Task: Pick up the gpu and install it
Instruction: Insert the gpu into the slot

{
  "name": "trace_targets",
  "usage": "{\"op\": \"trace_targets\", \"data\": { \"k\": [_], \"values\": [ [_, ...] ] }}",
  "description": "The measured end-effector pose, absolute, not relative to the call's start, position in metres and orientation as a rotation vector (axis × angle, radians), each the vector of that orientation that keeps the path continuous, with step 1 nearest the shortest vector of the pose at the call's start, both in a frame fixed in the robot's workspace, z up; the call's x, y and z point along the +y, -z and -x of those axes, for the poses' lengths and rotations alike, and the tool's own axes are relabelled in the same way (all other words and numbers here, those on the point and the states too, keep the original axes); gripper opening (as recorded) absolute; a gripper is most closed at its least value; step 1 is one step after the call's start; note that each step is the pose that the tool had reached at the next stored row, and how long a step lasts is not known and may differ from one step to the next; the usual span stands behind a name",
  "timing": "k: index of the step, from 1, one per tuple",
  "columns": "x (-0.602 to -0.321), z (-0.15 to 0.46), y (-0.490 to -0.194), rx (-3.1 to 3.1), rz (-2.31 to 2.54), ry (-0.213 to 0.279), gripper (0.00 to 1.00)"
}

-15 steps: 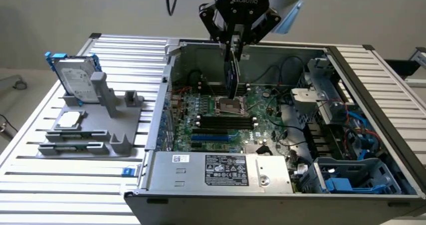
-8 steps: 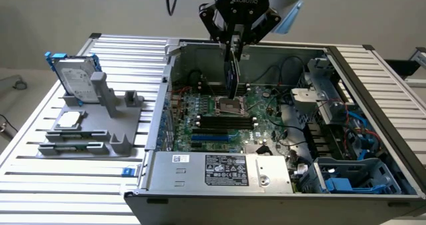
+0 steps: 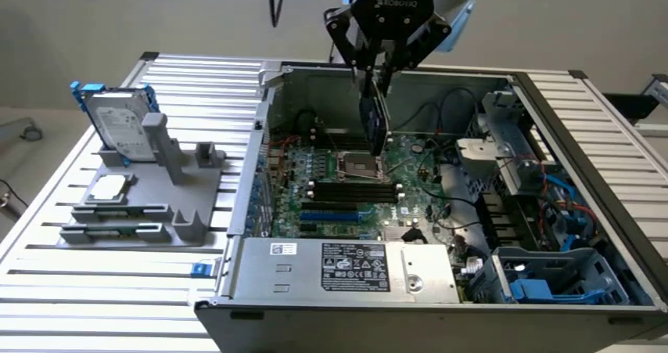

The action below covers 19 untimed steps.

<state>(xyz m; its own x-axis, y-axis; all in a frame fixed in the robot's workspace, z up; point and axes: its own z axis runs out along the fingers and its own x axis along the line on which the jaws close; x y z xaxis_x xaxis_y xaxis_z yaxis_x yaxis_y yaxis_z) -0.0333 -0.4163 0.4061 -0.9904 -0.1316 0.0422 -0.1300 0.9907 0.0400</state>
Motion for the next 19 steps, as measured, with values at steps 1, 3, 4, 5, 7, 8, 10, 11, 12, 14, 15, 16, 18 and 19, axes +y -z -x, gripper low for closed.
{"op": "trace_targets", "data": {
  "k": [1,3,4,5,7,8,10,11,12,14,15,16,18,19],
  "values": [
    [-0.416,0.033,-0.405,-3.087,-0.231,0.057,0.26],
    [-0.416,0.033,-0.404,-3.082,-0.286,0.056,0.26],
    [-0.416,0.033,-0.404,-3.079,-0.314,0.055,0.26],
    [-0.416,0.033,-0.403,-3.076,-0.343,0.054,0.26],
    [-0.416,0.033,-0.402,-3.068,-0.399,0.053,0.26],
    [-0.416,0.033,-0.401,-3.064,-0.426,0.052,0.26],
    [-0.416,0.033,-0.399,-3.055,-0.482,0.051,0.26],
    [-0.416,0.033,-0.399,-3.051,-0.509,0.05,0.26],
    [-0.416,0.033,-0.398,-3.046,-0.537,0.05,0.26],
    [-0.416,0.033,-0.396,-3.035,-0.593,0.048,0.26],
    [-0.416,0.033,-0.395,-3.029,-0.621,0.048,0.26],
    [-0.416,0.033,-0.394,-3.023,-0.648,0.047,0.26],
    [-0.416,0.033,-0.393,-3.01,-0.703,0.045,0.26],
    [-0.416,0.033,-0.392,-3.003,-0.73,0.045,0.26]
  ]
}}
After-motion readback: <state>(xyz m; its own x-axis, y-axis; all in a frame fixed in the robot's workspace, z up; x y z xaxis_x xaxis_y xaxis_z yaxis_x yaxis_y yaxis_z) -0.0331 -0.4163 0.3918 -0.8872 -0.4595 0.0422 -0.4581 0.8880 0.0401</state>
